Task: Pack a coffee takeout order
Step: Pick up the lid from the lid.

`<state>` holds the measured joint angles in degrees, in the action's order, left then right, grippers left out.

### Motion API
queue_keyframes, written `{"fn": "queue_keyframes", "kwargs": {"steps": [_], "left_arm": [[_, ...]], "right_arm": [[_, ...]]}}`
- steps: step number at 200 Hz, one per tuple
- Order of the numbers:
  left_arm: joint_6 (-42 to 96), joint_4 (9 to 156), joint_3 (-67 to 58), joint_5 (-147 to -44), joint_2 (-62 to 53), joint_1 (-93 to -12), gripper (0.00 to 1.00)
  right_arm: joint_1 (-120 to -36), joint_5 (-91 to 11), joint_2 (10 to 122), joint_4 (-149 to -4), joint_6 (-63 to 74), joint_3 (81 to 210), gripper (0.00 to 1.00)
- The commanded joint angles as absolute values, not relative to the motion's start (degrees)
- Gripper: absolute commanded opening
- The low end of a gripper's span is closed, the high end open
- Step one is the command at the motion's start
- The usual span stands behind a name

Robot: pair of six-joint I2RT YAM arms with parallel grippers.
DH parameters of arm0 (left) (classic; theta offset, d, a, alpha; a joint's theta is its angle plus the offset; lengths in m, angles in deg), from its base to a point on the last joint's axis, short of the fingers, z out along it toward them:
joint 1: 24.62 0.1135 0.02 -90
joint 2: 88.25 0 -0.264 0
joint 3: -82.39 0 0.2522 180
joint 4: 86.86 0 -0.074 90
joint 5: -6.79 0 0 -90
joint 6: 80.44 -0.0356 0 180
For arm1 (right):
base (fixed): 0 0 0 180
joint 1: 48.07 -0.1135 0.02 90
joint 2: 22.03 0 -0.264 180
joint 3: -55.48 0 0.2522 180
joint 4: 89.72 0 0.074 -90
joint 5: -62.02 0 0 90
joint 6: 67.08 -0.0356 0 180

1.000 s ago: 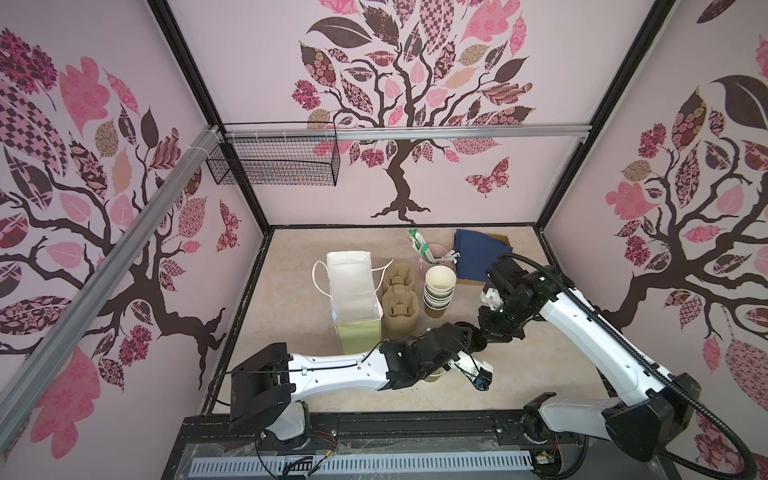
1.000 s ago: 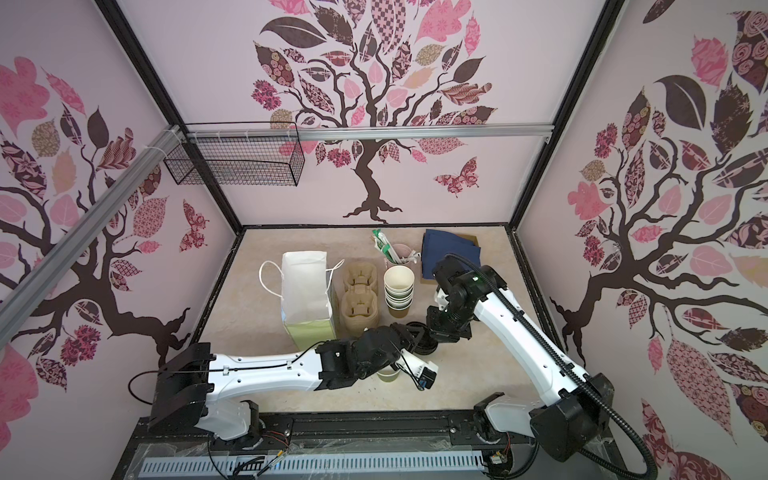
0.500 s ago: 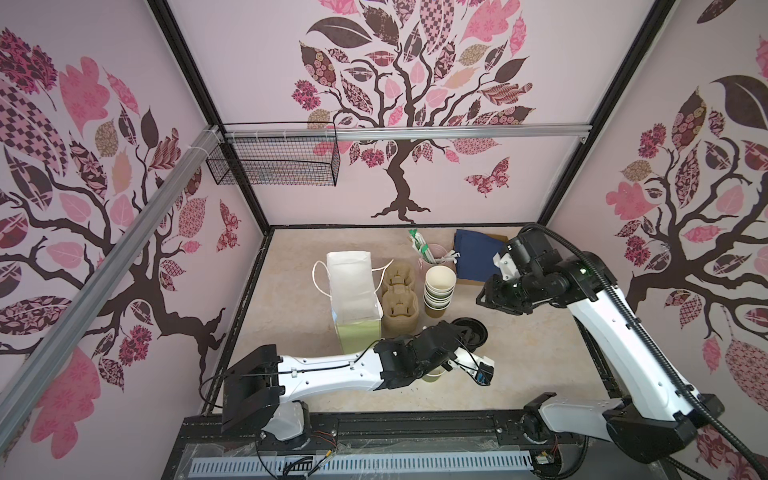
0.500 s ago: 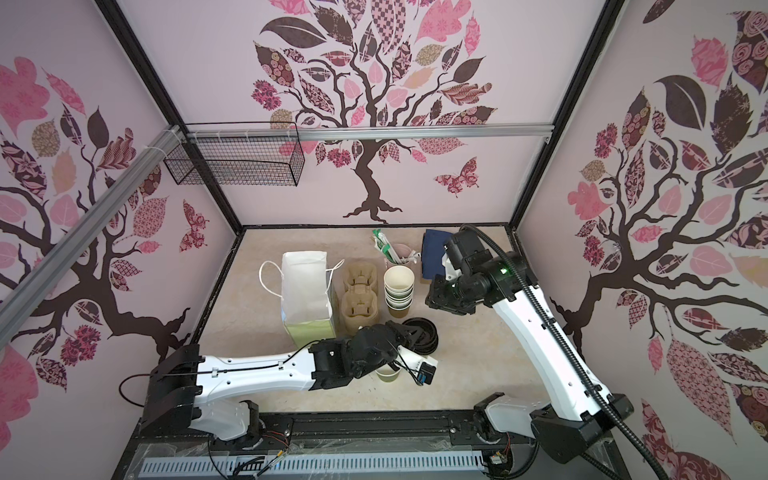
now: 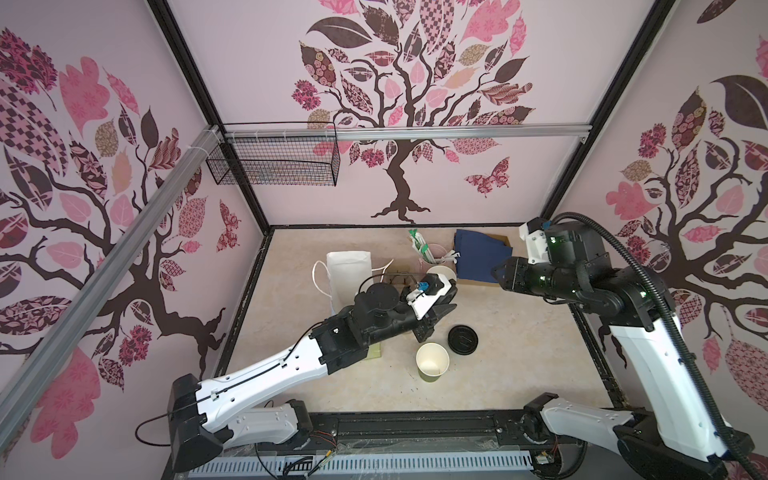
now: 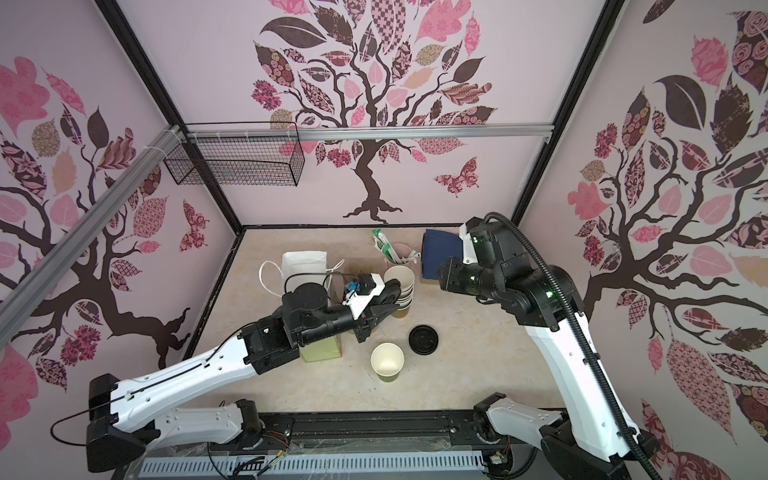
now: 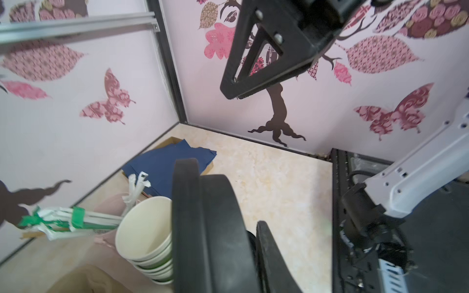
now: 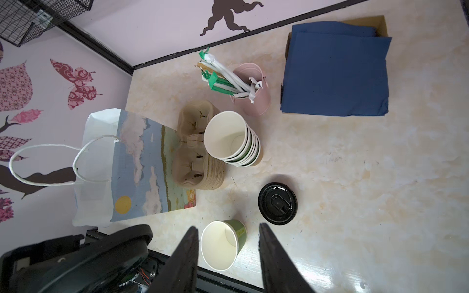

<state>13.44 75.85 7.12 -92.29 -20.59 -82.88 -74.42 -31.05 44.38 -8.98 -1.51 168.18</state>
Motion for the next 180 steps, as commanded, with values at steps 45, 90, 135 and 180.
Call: {"fn": "queue_keyframes", "kwargs": {"steps": [45, 90, 135, 180], "left_arm": [[44.2, 79.8, 5.4, -110.5, -18.8, -74.3, 0.17], [49.2, 80.2, 5.7, -116.9, -17.2, -73.0, 0.18], [47.5, 80.6, 6.2, -121.3, -16.7, -73.0, 0.19], [45.8, 77.1, 4.9, -124.6, -15.5, -73.0, 0.18]], "right_arm": [[-87.2, -28.1, 38.1, -26.5, 26.1, 157.4, 0.47], [-87.5, -37.3, 26.3, -38.5, 44.2, 141.9, 0.54], [-87.6, -47.6, 22.9, -36.2, 57.7, 137.3, 0.66], [-89.0, -47.8, 25.9, -37.4, 59.6, 138.0, 0.78]]}}
